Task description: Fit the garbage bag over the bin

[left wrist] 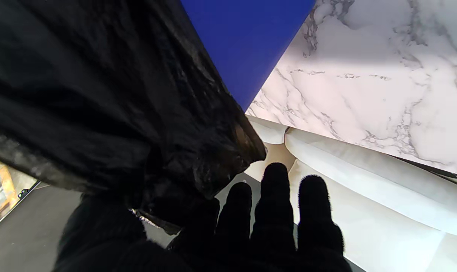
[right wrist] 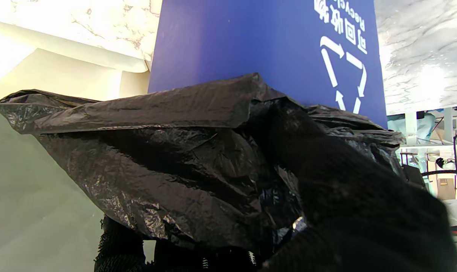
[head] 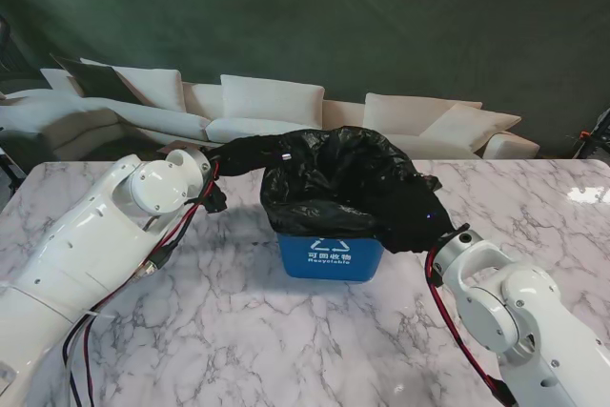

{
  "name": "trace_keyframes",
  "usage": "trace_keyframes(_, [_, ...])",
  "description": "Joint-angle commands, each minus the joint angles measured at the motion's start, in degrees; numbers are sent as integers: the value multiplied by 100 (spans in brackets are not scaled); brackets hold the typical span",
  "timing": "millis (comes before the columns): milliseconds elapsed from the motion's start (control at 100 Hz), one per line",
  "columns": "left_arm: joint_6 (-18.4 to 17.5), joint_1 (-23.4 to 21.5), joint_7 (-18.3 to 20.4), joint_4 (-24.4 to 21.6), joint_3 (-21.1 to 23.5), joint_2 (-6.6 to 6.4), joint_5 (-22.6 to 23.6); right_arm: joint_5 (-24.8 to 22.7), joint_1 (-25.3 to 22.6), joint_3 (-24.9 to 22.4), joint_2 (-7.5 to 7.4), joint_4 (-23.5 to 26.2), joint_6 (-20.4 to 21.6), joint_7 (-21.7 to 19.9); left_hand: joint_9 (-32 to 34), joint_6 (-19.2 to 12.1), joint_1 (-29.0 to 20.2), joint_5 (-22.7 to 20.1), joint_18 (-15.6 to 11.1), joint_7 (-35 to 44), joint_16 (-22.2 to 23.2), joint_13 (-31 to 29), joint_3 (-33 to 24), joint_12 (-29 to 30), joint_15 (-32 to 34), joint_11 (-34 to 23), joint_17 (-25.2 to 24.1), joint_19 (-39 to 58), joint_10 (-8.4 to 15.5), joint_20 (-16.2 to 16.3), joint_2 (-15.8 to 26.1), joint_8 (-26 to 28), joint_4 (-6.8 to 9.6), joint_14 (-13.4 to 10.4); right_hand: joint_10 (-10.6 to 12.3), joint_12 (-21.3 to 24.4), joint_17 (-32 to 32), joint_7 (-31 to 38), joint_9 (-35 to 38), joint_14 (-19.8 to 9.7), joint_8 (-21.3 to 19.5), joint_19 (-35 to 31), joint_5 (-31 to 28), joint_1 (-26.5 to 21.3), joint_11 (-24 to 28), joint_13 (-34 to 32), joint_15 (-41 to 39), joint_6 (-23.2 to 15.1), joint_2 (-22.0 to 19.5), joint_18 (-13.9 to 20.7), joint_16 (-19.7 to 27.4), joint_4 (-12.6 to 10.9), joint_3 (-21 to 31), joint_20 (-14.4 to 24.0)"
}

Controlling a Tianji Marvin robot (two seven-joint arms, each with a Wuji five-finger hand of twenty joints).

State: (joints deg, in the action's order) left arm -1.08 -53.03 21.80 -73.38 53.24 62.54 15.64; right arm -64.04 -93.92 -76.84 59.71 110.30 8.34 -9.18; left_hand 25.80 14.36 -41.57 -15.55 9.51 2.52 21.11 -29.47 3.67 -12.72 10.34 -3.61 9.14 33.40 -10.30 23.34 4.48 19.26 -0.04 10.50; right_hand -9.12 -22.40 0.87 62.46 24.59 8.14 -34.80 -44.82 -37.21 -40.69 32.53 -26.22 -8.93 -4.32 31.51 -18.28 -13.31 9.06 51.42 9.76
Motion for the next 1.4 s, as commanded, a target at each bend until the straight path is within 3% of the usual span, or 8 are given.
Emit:
trace_keyframes(0, [-16, -105, 191, 189, -103, 18, 46, 36, -17, 4, -2, -57, 73, -6, -49, -65, -464, 174, 66, -99, -87, -37, -193, 65, -100, -4, -76, 25, 86, -17, -350, -117, -33, -89, -28, 109, -162, -68, -33, 86, -117, 30, 76, -230, -221, 66, 37, -426, -259, -104, -2, -65, -86, -105])
trace_keyframes(180, [-168, -104, 202, 257, -94, -22, 240, 45, -12, -10, -10, -59, 157, -42, -1640, -146, 91, 773, -275, -307, -435, 1132, -165, 615, -490, 493, -586, -876, -90, -347, -197, -318, -69, -45, -2, 315, -241, -426, -210, 110, 114, 155, 487, -33, -469, 209, 177, -459, -434, -139, 62, -141, -509, -117])
trace_keyframes(330, [-381, -119, -1, 313, -49, 2, 350, 48, -10, -28, -17, -46, 238, -76, -2073, -358, 472, 789, -386, -464, -523, 1412, -180, 881, -458, 522, -616, -1187, -50, -311, -314, -1032, -79, -24, -2, 583, -308, -1248, -376, 142, 339, 331, 717, 663, -668, 323, 285, -155, -591, -182, 88, -324, -1156, -51])
trace_keyframes(440, [-465, -147, -87, 273, 20, 11, 369, 46, -27, -45, -18, -39, 259, -74, -2035, -456, 519, 794, -402, -460, -516, 1395, -170, 864, -436, 504, -604, -1210, -42, -293, -360, -1125, -78, -10, 14, 669, -344, -2503, -499, 161, 293, 431, 766, 1137, -748, 403, 335, 208, -877, -211, 78, -651, -1477, 27])
trace_keyframes(890, [-454, -176, -126, 80, 172, 1, 433, 61, -130, -152, -15, 74, 377, -56, -1214, -375, -80, 792, -332, -246, -362, 863, -205, 426, -247, 292, -319, -887, 11, -23, -547, -700, -20, -126, 18, 855, -409, -4251, -813, 189, 1118, 678, 1606, 1801, -923, 540, 462, 853, -569, -299, 71, -609, -2065, 136])
trace_keyframes(1120, [-375, -89, -191, 140, 34, 27, 510, 292, -179, -223, 3, 133, 399, -30, -354, 128, -825, 515, -282, 128, -159, 261, -270, -40, -12, -174, -86, -83, -56, 209, -863, 70, 160, -131, 13, 867, -416, -4418, -918, 188, 1197, 724, 1749, 2006, -913, 568, 480, 911, -528, -334, 68, -573, -2083, 168])
trace_keyframes(1300, [-357, -66, -224, 109, 0, 40, 505, 309, -193, -244, 6, 134, 433, -11, -172, 139, -1038, 408, -278, 157, -59, 117, -302, -242, 52, -346, -36, 216, -38, 260, -864, 239, 232, -109, 28, 861, -395, -4379, -939, 192, 1144, 735, 1818, 1917, -875, 548, 472, 813, -519, -341, 60, -580, -2045, 200])
trace_keyframes(1390, [-339, -70, -209, 82, 15, 44, 455, 301, -190, -231, 14, 114, 426, 66, -305, 32, -824, 421, -258, 112, -60, 198, -230, -213, 12, -273, -114, 199, -94, 236, -783, 238, 183, -74, 19, 838, -321, -3596, -824, 183, 574, 758, 1508, 1180, -780, 460, 438, 450, -735, -348, 47, -654, -2426, 311])
